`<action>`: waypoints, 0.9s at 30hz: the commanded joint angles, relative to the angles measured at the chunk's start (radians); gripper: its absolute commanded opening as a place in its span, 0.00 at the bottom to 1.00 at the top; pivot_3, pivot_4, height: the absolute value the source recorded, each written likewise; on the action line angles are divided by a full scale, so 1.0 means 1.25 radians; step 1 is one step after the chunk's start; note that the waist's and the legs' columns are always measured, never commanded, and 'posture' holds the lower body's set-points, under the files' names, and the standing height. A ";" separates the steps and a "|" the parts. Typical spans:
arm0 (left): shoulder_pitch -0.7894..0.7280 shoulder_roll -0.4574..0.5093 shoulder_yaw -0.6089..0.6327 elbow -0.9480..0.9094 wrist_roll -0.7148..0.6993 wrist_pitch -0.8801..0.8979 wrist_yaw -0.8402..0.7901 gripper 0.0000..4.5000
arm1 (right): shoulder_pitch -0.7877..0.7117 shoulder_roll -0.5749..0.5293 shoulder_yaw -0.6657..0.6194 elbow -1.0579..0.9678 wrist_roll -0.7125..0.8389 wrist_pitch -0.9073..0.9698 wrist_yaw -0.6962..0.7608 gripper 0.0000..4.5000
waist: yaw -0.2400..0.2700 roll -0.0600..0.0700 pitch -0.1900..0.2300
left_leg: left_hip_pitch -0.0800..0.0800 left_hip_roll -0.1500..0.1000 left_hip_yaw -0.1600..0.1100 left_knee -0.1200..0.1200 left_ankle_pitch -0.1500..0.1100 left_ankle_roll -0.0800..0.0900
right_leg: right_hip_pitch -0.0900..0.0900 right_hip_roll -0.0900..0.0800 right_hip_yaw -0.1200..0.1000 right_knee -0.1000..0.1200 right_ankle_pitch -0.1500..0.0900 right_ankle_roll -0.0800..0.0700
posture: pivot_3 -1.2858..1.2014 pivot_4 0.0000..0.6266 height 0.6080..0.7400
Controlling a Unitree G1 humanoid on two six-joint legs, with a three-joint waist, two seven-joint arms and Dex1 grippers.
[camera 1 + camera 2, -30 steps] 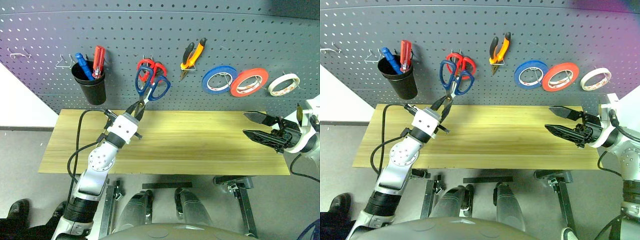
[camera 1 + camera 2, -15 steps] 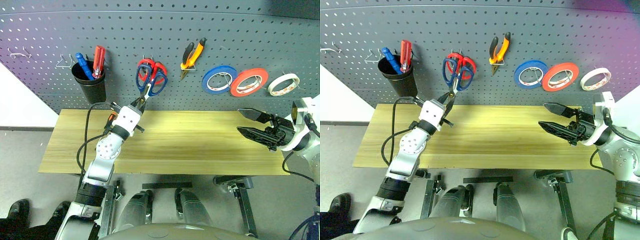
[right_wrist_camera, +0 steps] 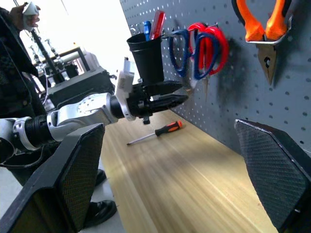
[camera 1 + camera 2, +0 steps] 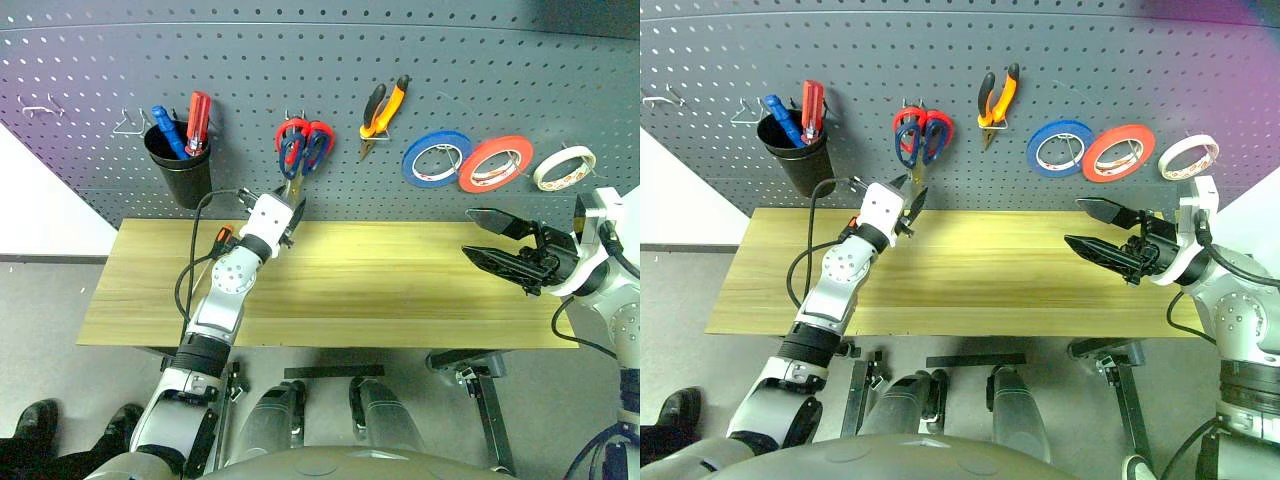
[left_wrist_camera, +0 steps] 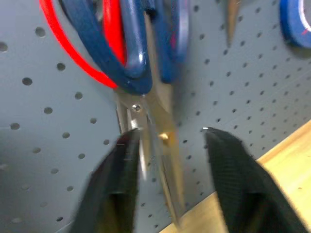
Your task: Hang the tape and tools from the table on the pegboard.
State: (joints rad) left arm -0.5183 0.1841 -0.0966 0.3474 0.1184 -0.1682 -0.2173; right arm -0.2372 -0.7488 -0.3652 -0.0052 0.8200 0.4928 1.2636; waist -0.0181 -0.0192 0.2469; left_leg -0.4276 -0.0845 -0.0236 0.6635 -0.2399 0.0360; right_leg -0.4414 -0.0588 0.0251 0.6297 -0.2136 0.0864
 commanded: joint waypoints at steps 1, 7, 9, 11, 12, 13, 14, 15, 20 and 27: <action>-0.009 -0.002 0.010 -0.005 -0.013 -0.012 -0.002 0.80 | -0.013 0.000 -0.010 -0.016 -0.003 -0.021 -0.005 1.00 | -0.001 0.000 0.000 | 0.000 0.000 0.000 0.000 0.000 0.000 | 0.000 0.000 0.000 0.000 0.000 0.000 | 0.47 0.36 1.00; 0.041 0.003 0.004 -0.061 -0.020 -0.003 -0.022 0.99 | -0.015 0.003 -0.006 -0.019 -0.011 -0.033 -0.005 1.00 | -0.002 0.000 0.000 | 0.000 0.000 0.000 0.000 0.000 0.000 | 0.000 0.000 0.000 0.000 0.000 0.000 | 0.47 0.35 1.00; 0.072 0.009 -0.001 -0.100 -0.023 0.005 -0.037 0.99 | -0.016 0.003 -0.005 -0.021 -0.013 -0.037 -0.002 1.00 | -0.002 0.000 0.000 | 0.000 0.000 0.000 0.000 0.000 0.000 | 0.000 0.000 0.000 0.000 0.000 0.000 | 0.47 0.34 1.00; 0.104 0.014 -0.001 -0.146 -0.033 0.014 -0.053 0.99 | -0.020 0.001 -0.005 -0.020 -0.012 -0.036 0.000 1.00 | -0.001 0.000 0.000 | 0.000 0.000 0.000 0.000 0.000 0.000 | 0.000 0.000 0.000 0.000 0.000 0.000 | 0.47 0.34 1.00; 0.114 0.016 -0.001 -0.162 -0.035 0.018 -0.056 0.99 | -0.021 0.000 -0.005 -0.019 -0.011 -0.036 0.001 1.00 | -0.001 0.000 0.000 | 0.000 0.000 0.000 0.000 0.000 0.000 | 0.000 0.000 0.000 0.000 0.000 0.000 | 0.47 0.34 1.00; 0.131 0.020 -0.001 -0.181 -0.032 0.020 -0.057 0.99 | -0.023 -0.001 -0.002 -0.019 -0.013 -0.036 0.004 1.00 | -0.001 0.000 0.000 | 0.000 0.000 0.000 0.000 0.000 0.000 | 0.000 0.000 0.000 0.000 0.000 0.000 | 0.47 0.33 1.00; 0.166 0.032 -0.001 -0.217 -0.031 0.034 -0.067 0.99 | -0.023 -0.002 0.001 -0.021 -0.011 -0.034 0.008 1.00 | -0.001 0.000 0.000 | 0.000 0.000 0.000 0.000 0.000 0.000 | 0.000 0.000 0.000 0.000 0.000 0.000 | 0.47 0.33 1.00; 0.197 0.044 0.002 -0.247 -0.031 0.048 -0.075 0.99 | -0.025 -0.002 0.005 -0.021 -0.013 -0.035 0.011 1.00 | -0.002 0.001 -0.001 | 0.000 0.000 0.000 0.000 0.000 0.000 | 0.000 0.000 0.000 0.000 0.000 0.000 | 0.47 0.33 1.00; 0.281 0.077 0.027 -0.321 -0.068 0.145 -0.104 0.99 | -0.027 0.004 0.025 -0.025 -0.028 -0.046 0.013 1.00 | -0.001 0.002 -0.002 | 0.000 0.000 0.000 0.000 0.000 0.000 | 0.000 0.000 0.000 0.001 0.000 -0.001 | 0.48 0.33 1.00; 0.260 0.085 0.099 -0.250 -0.093 0.270 -0.063 0.99 | -0.024 0.020 0.084 0.002 -0.109 -0.122 0.019 1.00 | 0.002 0.002 -0.002 | 0.000 0.001 0.000 0.001 0.000 0.000 | 0.001 -0.001 -0.002 0.000 0.000 -0.001 | 0.48 0.33 1.00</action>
State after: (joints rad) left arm -0.1770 0.2827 0.0043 0.0260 0.0095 0.1551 -0.3123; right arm -0.2595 -0.7256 -0.2526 0.0059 0.6921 0.3721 1.2802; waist -0.0154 -0.0162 0.2447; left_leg -0.4273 -0.0833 -0.0231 0.6643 -0.2401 0.0358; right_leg -0.4404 -0.0604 0.0219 0.6299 -0.2132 0.0849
